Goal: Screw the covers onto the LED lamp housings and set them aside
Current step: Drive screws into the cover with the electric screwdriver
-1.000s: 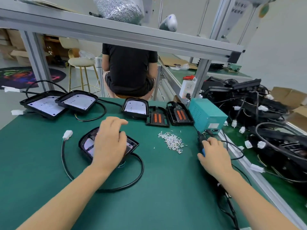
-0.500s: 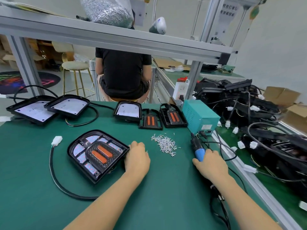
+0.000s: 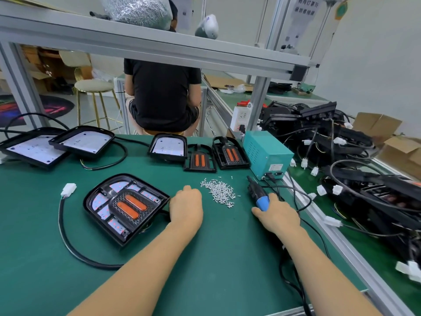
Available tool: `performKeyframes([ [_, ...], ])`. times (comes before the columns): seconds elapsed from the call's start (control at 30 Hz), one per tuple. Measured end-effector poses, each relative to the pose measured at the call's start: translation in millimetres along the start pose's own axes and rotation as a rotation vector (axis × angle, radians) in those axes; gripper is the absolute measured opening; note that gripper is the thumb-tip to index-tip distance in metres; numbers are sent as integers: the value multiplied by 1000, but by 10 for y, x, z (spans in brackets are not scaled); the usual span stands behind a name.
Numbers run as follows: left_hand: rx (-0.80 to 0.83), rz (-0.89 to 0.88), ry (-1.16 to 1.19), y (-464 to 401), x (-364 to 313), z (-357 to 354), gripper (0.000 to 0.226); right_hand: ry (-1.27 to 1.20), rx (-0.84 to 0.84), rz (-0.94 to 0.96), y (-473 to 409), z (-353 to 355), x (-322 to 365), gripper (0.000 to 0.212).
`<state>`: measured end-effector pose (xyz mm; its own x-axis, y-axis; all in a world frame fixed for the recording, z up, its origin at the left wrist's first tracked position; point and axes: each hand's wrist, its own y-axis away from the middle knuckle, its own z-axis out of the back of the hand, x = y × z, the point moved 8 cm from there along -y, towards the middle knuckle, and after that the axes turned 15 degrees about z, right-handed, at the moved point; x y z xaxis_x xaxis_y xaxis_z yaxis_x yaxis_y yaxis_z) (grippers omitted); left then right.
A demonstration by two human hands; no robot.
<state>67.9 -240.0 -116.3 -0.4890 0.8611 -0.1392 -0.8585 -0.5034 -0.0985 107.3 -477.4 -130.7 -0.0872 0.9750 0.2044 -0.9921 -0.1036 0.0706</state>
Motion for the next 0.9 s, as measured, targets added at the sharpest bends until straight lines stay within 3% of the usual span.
performKeyframes([
  [0.13, 19, -56, 87, 4, -53, 37, 17, 7, -1, -12, -32, -10, -20, 57],
  [0.4, 247, -13, 673, 96, 17, 131, 22, -52, 41, -8, -42, 31, -54, 52],
  [0.63, 494, 32, 1081, 167, 26, 249, 27, -929, 12, -5, 40, 294, 157, 18],
  [0.8, 631, 115, 1435, 182, 140, 400, 17, -1595, -106, 117, 96, 737, 569, 22],
  [0.9, 717, 180, 1616, 180, 268, 467, 11, -1855, -185, 196, 195, 945, 758, 22],
])
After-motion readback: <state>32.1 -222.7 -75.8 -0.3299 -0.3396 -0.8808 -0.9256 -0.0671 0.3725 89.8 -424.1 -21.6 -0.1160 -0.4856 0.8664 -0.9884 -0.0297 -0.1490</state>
